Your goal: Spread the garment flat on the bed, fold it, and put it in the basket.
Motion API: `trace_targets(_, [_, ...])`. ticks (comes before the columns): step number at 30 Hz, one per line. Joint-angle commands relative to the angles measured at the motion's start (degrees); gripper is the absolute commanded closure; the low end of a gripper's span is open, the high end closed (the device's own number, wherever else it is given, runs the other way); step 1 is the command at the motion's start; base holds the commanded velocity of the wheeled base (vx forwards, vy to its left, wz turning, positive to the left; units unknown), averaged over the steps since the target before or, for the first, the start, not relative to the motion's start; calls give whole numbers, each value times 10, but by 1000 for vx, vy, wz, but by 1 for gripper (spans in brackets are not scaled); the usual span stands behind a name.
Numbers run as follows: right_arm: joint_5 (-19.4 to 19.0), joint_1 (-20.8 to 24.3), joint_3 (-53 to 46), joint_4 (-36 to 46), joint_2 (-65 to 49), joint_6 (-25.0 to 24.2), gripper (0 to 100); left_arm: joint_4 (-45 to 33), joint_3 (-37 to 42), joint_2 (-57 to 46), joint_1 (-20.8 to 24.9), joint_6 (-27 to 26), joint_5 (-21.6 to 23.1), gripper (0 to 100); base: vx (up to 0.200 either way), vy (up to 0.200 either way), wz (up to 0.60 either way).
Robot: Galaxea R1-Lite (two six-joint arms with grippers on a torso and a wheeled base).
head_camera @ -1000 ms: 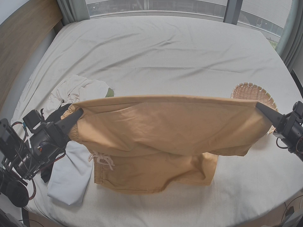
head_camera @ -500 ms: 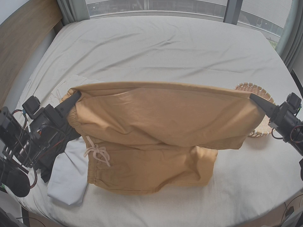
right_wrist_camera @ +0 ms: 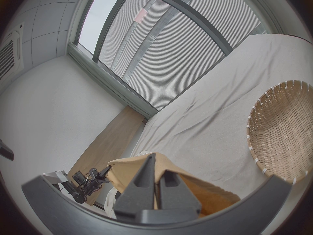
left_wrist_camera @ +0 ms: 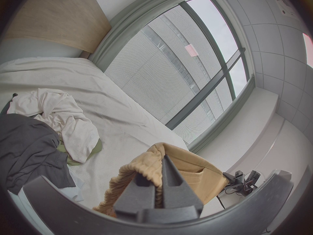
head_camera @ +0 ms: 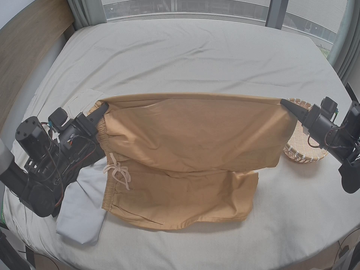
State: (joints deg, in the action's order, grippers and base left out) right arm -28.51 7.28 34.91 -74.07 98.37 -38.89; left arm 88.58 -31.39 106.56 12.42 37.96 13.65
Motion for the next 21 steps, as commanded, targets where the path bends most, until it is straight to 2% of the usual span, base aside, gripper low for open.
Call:
trace_targets(1, [0, -9, 42, -2, 68, 0, 100, 0, -38, 57, 1, -1, -5, 100, 0, 0, 0])
trace_targets(21, [0, -16, 202, -4, 178, 0, 100, -2, -184, 152, -7, 0, -21, 100, 0, 0, 0])
